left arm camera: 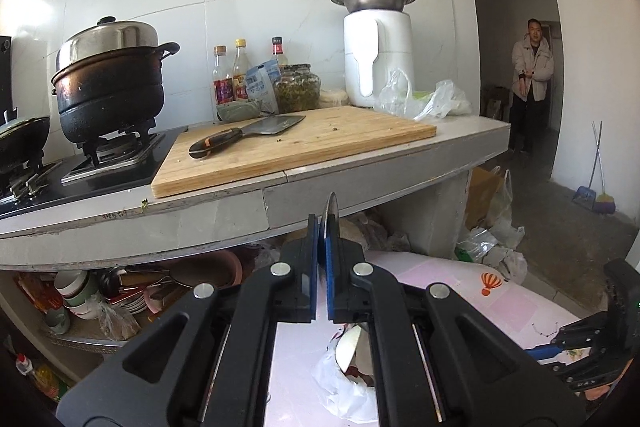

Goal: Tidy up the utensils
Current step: 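Raise the steel spoon in the left tool up over the holder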

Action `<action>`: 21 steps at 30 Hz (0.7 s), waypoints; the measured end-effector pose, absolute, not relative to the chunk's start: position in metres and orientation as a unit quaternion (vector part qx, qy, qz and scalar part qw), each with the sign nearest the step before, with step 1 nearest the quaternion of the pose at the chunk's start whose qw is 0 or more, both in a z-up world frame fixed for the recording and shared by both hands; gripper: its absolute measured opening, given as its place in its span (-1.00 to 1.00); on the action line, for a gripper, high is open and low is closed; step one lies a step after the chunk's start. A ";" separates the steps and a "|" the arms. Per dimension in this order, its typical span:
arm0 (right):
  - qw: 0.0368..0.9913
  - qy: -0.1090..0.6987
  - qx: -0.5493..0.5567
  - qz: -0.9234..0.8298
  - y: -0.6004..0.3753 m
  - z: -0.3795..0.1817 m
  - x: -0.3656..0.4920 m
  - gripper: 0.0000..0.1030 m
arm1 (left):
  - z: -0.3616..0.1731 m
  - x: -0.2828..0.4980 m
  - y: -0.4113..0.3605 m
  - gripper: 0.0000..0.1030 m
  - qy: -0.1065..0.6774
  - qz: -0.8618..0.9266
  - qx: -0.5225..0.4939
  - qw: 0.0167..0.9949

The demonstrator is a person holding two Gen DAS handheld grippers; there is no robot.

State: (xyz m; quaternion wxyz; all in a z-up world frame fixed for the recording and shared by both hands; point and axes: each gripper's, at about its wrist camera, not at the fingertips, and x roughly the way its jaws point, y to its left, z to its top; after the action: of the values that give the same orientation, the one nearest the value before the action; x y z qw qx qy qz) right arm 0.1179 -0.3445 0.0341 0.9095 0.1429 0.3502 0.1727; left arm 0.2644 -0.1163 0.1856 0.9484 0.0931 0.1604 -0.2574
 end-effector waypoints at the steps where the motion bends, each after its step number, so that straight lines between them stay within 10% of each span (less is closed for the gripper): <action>1: 0.909 0.351 0.144 0.174 -0.345 0.033 0.118 -0.51 | 0.182 0.268 -0.118 -0.95 0.163 -0.256 0.098 0.948; 21: 0.903 0.355 0.152 0.190 -0.342 0.031 0.124 -0.51 | 0.152 0.287 -0.129 -0.95 0.191 -0.259 0.127 0.938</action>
State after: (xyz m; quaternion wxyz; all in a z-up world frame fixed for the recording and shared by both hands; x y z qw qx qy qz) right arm 0.1235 -0.3419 0.0306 0.9026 0.1518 0.3555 0.1897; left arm 0.2871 -0.1288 0.1517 0.9384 0.1266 0.1910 -0.2588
